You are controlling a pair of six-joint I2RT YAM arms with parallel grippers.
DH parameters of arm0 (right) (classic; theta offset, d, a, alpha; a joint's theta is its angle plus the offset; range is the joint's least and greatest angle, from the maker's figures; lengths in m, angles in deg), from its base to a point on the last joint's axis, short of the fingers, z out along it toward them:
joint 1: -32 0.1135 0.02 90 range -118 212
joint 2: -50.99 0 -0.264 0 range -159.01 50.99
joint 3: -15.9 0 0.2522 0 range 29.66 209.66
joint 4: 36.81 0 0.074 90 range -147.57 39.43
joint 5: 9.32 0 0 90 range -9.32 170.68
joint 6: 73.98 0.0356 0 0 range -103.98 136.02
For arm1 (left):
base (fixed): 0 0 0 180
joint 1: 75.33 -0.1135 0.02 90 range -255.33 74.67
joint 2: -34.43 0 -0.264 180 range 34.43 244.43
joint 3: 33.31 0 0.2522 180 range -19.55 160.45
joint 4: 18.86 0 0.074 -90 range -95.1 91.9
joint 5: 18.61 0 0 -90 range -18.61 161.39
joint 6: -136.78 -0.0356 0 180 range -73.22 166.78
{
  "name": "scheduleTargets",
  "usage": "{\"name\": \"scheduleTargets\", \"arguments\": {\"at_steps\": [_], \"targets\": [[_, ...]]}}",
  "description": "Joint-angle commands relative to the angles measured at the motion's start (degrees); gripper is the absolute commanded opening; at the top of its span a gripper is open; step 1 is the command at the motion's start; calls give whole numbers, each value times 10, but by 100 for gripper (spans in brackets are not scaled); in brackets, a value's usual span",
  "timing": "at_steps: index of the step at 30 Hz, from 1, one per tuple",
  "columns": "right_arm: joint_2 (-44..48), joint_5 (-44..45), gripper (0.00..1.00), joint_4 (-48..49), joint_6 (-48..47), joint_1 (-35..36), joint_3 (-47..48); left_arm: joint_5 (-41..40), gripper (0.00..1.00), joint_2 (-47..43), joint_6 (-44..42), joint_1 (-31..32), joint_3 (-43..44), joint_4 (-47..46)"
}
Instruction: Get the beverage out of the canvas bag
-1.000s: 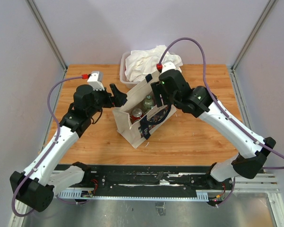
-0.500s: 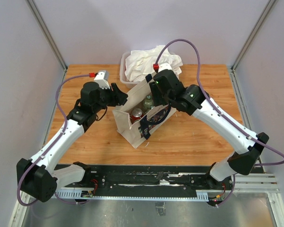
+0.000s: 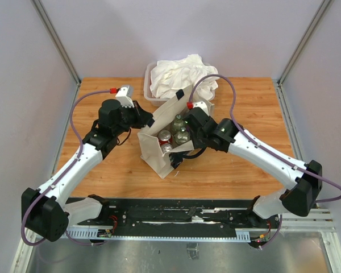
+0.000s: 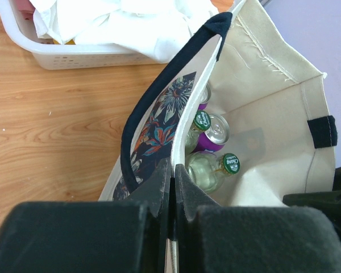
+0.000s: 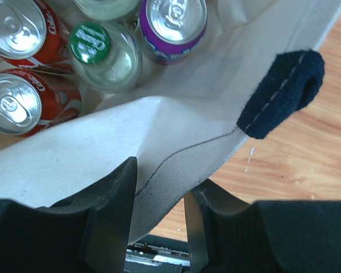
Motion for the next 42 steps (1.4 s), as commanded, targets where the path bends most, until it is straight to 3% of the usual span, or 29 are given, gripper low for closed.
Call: {"name": "scheduleTargets", "arguments": {"at_steps": [1, 17, 19, 23, 27, 33, 42], "targets": [[40, 1, 38, -26, 31, 7, -52, 7, 1, -8, 4, 8, -10, -16], [-36, -55, 38, 20, 46, 7, -153, -11, 3, -19, 3, 8, -49, -11], [-43, -65, 38, 29, 46, 7, -155, -14, 14, -19, 1, 8, -47, -10], [-45, -73, 38, 31, 42, 10, -137, -13, 60, -28, -5, 8, -26, -5], [-39, -69, 38, 26, 32, 14, -110, -14, 85, -46, -13, 8, 16, 5], [-32, -65, 38, 17, 27, 22, -83, -5, 98, -101, -4, 15, 37, 50], [-23, -61, 38, 22, 32, 34, -89, -87, 97, -241, 57, 81, -26, 139]]}}
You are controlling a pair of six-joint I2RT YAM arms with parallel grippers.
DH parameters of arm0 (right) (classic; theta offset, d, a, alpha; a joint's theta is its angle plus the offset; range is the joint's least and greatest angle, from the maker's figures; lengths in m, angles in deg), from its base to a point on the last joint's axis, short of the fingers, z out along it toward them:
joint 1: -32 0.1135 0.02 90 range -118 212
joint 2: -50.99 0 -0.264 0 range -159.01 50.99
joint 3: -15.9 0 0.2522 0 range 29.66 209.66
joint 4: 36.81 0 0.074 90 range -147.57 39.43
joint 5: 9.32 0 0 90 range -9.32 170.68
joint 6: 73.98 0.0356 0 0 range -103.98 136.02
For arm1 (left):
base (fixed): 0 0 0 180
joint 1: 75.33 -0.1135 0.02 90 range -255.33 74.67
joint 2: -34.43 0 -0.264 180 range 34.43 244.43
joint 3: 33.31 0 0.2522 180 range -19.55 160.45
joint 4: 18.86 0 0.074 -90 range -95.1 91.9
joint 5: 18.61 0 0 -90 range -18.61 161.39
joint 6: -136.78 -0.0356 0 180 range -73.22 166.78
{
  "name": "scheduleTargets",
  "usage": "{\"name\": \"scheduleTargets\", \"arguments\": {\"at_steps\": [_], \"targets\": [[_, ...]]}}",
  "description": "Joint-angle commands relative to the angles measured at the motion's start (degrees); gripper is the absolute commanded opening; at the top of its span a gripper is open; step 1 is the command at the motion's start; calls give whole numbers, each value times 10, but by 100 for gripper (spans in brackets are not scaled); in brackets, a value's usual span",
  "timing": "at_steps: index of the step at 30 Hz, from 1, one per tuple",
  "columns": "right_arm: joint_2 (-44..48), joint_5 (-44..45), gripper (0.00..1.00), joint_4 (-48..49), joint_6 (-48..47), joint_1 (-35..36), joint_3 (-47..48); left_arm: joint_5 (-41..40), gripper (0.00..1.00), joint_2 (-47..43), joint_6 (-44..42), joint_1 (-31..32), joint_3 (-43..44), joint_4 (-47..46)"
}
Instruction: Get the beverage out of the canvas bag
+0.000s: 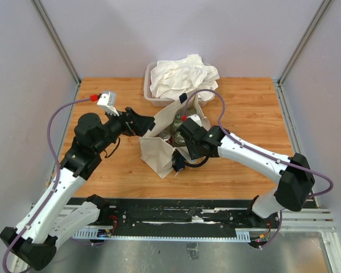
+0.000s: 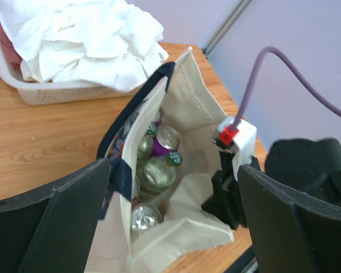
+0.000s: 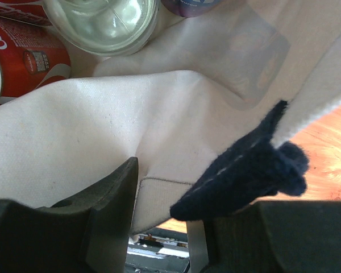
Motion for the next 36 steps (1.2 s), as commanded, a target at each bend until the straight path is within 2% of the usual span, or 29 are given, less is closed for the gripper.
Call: {"name": "scheduleTargets", "arguments": {"at_steps": [1, 4, 7, 11, 13, 18, 23, 28, 36], "targets": [[7, -10, 38, -12, 3, 20, 2, -60, 97, -53, 37, 48, -26, 71], [10, -6, 39, -8, 3, 29, -1, -90, 96, -71, 56, 109, -38, 87], [15, -1, 38, -7, 6, 35, -1, -164, 97, -71, 73, 200, -52, 90], [26, -4, 39, -2, 8, 39, -7, -281, 99, -23, 87, 324, -45, 87], [33, -3, 39, -3, 8, 39, -9, -312, 100, 12, 100, 353, -38, 84], [51, -6, 39, 2, 1, 39, -16, -344, 98, 36, 151, 356, -43, 75], [69, -13, 40, 22, -9, 39, -29, -385, 94, 69, 214, 357, -35, 120], [68, -17, 40, 26, -11, 39, -38, -389, 93, 85, 227, 357, -38, 86], [70, -20, 40, 33, -12, 39, -51, -390, 90, 93, 259, 356, -43, 85]]}}
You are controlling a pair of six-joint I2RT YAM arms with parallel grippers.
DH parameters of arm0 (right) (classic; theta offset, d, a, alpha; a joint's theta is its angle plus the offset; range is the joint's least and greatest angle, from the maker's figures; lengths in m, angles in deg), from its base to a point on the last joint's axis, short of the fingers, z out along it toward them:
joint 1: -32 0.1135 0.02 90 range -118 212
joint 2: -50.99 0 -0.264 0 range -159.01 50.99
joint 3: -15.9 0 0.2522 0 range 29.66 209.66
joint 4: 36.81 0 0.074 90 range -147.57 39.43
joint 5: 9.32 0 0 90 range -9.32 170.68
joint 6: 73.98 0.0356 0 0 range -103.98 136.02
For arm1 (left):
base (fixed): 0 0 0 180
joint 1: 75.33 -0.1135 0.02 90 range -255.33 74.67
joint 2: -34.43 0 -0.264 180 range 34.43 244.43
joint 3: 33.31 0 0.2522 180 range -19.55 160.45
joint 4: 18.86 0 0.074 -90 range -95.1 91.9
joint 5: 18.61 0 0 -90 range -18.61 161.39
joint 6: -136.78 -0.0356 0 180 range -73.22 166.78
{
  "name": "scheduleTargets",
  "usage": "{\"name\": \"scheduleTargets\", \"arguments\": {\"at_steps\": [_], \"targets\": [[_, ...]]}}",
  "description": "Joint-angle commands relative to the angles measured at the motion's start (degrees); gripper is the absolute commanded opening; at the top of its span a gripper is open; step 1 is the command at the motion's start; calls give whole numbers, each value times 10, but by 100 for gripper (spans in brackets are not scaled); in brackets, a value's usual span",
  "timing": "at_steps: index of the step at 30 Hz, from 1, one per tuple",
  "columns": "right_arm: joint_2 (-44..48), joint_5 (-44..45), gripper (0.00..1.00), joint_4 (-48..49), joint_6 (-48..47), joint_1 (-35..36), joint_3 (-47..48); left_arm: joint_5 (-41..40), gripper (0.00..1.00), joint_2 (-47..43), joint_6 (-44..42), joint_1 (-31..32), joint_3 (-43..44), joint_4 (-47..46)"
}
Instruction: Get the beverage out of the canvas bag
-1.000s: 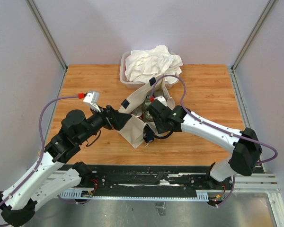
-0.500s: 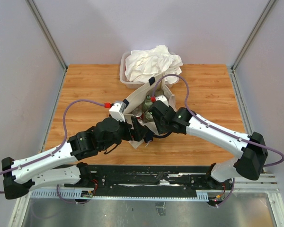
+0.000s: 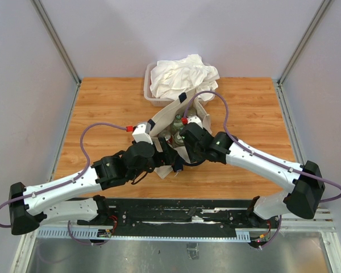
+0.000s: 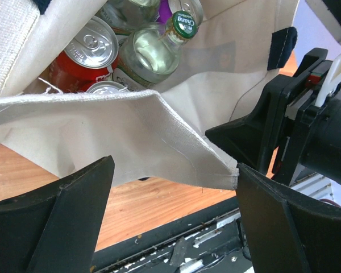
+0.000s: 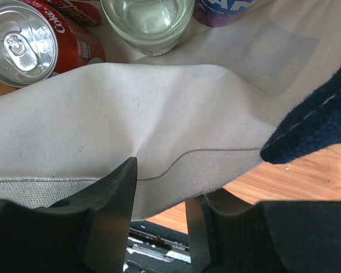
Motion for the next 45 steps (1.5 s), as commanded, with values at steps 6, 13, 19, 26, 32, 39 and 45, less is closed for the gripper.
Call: {"name": "scheduleTargets", "arguments": {"at_steps": [6, 13, 19, 26, 32, 39, 45], "targets": [[7, -15, 39, -3, -7, 12, -22, -50, 88, -59, 37, 3, -10, -40], [8, -16, 39, -1, -9, 12, -23, -68, 90, -56, 42, 3, -8, -30], [9, -16, 39, 0, -10, 12, -22, -42, 89, -10, 46, 3, -1, -30], [9, -16, 39, 3, -13, 12, -23, -50, 88, -2, 54, 3, 0, -13], [8, -23, 39, 11, -13, 13, -27, -67, 69, -17, 84, 3, -21, 19], [1, -27, 39, 13, -13, 13, -27, -68, 43, -27, 110, 3, -38, 50], [-4, -26, 39, 13, -13, 13, -26, -34, 10, -17, 120, 3, -58, 84]]}}
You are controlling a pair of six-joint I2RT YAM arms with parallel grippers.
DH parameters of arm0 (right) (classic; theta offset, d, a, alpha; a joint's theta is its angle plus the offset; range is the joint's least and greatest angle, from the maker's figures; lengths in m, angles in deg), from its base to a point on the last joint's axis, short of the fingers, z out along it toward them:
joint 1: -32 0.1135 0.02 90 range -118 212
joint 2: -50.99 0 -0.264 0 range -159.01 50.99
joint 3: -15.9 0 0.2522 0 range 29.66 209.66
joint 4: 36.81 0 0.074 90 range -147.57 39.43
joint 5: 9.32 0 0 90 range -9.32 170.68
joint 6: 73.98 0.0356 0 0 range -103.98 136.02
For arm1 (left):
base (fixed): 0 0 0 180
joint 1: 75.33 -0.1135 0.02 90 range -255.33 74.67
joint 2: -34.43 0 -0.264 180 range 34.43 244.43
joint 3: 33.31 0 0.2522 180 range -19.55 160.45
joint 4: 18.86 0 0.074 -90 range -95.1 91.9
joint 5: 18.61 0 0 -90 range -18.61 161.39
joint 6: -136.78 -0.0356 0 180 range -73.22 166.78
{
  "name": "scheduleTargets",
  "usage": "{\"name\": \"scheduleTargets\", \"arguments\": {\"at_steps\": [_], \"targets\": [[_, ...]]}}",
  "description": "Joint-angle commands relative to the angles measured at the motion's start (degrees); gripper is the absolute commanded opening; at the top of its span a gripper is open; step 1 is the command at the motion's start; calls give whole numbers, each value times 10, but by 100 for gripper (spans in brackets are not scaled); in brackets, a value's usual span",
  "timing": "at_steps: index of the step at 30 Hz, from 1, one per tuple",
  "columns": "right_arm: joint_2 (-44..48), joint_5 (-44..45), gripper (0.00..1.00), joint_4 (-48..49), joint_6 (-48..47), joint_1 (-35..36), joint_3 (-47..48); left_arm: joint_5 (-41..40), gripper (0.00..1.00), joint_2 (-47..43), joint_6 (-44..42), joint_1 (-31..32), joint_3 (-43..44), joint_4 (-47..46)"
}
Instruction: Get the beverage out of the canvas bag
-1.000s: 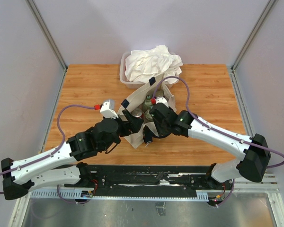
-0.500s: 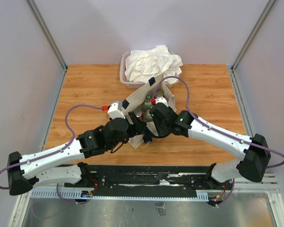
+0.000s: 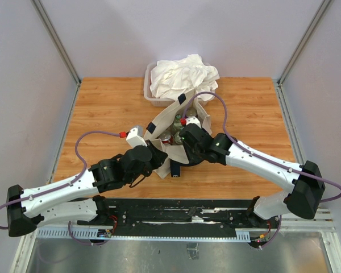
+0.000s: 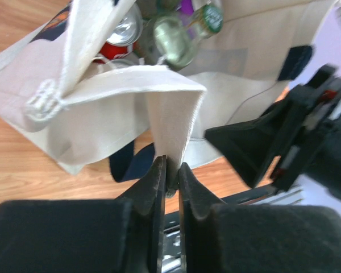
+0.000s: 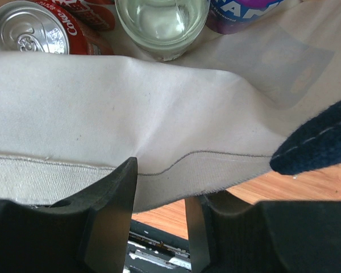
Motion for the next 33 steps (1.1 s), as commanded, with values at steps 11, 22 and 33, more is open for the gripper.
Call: {"name": "scheduleTargets", "arguments": {"at_steps": [11, 22, 33], "targets": [[-16, -6, 40, -12, -1, 8, -3, 44, 0, 15, 29, -2, -52, 139], [-34, 20, 43, -16, -34, 8, 97, 94, 0, 11, 11, -1, -53, 176], [-89, -86, 29, 33, -43, 10, 136, 138, 0, 30, -11, 0, -42, 158]]}}
